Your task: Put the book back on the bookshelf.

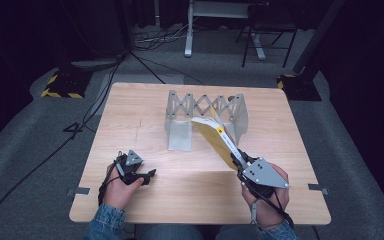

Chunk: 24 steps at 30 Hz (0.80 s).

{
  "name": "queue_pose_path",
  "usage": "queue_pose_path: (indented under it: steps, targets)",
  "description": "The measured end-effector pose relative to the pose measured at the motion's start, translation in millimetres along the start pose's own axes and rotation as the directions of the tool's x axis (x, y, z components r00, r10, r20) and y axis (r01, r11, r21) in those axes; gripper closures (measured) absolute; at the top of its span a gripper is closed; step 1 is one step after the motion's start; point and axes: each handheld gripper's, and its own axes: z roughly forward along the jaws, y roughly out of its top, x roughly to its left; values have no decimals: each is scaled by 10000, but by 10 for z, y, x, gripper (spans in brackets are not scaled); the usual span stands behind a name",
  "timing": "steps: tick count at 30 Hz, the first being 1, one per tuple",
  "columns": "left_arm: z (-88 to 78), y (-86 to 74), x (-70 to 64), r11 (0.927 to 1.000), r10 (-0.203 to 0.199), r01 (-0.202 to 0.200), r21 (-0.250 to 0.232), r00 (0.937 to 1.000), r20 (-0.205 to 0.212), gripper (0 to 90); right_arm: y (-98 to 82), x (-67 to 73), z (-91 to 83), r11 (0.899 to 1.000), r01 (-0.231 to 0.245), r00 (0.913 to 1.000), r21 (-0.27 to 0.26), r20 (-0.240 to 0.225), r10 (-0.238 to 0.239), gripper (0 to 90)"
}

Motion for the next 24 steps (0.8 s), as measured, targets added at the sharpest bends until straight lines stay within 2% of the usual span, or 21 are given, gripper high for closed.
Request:
queue_pose_path:
  steps: [6,12,20,24]
  targets:
    - [1,4,-9,9999,106,-106,50,9999,-66,312,17,-88,3,9994,-235,9991,-257,350,244,765]
    - [3,3,-12,10000,85,-85,44,9999,-54,312,19,-234,44,9955,-830,9946,-465,583,857,765]
    - [2,4,-11,9999,88,-87,62,10000,-44,311,52,-389,204,9858,-1537,9841,-671,794,1589,765]
    - [2,4,-12,9999,81,-81,62,10000,-47,311,94,-441,303,9832,-1712,9795,-636,965,1768,765]
